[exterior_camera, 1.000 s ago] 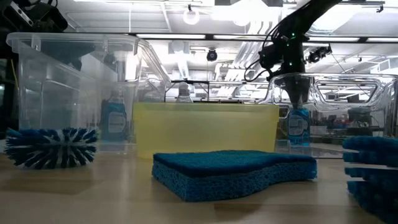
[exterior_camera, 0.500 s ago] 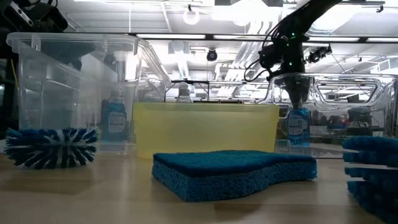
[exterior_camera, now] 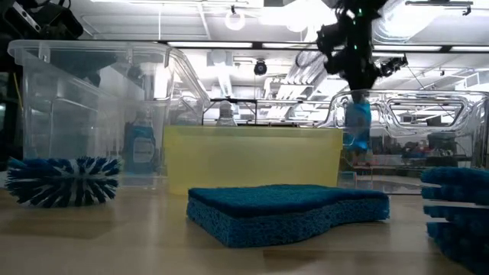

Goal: Pick & Place Kitchen Sink Supplies
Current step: Put the dishwashing liquid bottle into the yellow bin

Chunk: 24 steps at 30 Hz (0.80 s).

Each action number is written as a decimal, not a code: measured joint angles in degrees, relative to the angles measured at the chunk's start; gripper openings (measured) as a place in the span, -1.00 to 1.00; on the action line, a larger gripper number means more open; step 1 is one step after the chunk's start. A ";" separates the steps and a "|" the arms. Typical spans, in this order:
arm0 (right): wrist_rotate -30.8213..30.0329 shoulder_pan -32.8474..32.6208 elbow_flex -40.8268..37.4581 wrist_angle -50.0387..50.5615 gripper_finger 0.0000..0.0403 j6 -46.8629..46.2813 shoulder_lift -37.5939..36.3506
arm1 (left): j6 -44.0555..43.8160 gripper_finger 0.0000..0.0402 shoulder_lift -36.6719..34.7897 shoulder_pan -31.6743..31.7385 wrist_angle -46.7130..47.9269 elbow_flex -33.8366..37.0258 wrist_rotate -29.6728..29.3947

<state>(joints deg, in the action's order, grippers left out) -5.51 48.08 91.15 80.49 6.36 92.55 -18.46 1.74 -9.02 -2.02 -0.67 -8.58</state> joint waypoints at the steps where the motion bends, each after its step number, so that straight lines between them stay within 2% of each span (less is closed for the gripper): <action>1: 0.09 -0.63 1.62 1.15 -0.18 0.19 -0.02 | 0.00 -0.99 -0.02 0.02 0.00 0.00 0.00; 10: 0.12 -9.32 13.60 7.64 -0.17 1.35 -0.11 | 0.00 -0.99 -0.01 0.00 -0.01 0.00 0.00; 14: 2.51 -14.44 17.21 8.43 -0.16 1.46 -0.11 | 0.00 -0.99 0.00 0.02 -0.02 0.00 0.00; 24: 3.07 -26.41 19.26 8.24 -0.16 2.73 1.62 | 0.00 -0.99 -0.01 0.01 0.00 0.00 0.00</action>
<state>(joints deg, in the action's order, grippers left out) -2.44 21.67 110.41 88.73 9.09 94.17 -18.46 1.73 -9.01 -2.02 -0.67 -8.58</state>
